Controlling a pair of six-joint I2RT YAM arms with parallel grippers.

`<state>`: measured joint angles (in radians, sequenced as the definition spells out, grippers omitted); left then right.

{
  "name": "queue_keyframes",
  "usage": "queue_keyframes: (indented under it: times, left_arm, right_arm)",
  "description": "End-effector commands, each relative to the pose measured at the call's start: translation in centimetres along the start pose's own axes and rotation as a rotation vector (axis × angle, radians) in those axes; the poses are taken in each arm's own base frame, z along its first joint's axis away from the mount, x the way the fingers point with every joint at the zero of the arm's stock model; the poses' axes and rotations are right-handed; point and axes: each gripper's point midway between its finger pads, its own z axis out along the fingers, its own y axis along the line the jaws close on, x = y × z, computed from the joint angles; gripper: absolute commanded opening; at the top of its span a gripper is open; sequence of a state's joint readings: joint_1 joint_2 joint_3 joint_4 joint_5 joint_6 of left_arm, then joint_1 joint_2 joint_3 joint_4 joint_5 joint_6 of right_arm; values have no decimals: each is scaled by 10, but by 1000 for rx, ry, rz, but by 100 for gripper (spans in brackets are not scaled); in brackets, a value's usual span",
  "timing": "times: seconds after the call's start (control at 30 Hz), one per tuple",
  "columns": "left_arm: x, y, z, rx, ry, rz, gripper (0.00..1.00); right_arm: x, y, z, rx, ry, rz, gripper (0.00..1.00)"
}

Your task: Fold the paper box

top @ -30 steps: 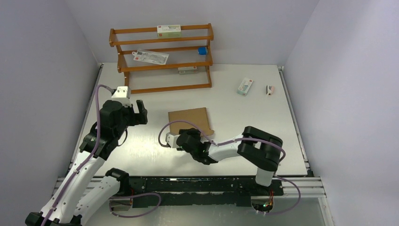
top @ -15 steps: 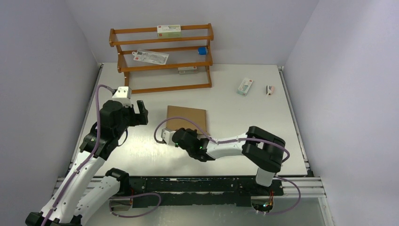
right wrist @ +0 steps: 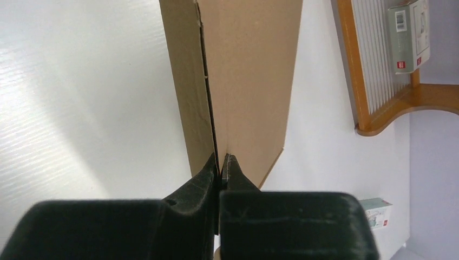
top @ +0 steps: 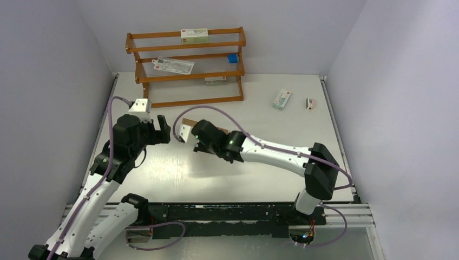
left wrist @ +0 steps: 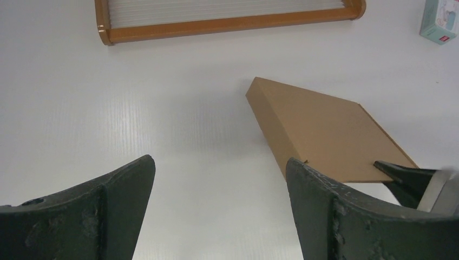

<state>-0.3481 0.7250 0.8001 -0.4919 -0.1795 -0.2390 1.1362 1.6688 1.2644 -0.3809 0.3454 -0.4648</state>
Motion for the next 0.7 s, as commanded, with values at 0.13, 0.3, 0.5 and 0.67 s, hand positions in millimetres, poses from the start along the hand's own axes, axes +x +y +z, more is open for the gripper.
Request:
queue_keyframes:
  times: [0.13, 0.3, 0.5, 0.67]
  left_arm:
    - [-51, -6, -29, 26, -87, 15, 95]
    - [-48, -18, -22, 93, -82, 14, 95]
    - [-17, -34, -8, 174, -14, 29, 95]
    - [-6, -37, 1, 187, 16, 54, 95]
  right_arm:
    - [17, -23, -39, -286, 150, 140, 0]
    - [13, -42, -42, -416, 188, 192, 0]
    - [37, -45, -34, -580, 211, 259, 0]
    - [47, -25, -23, -766, 191, 256, 3]
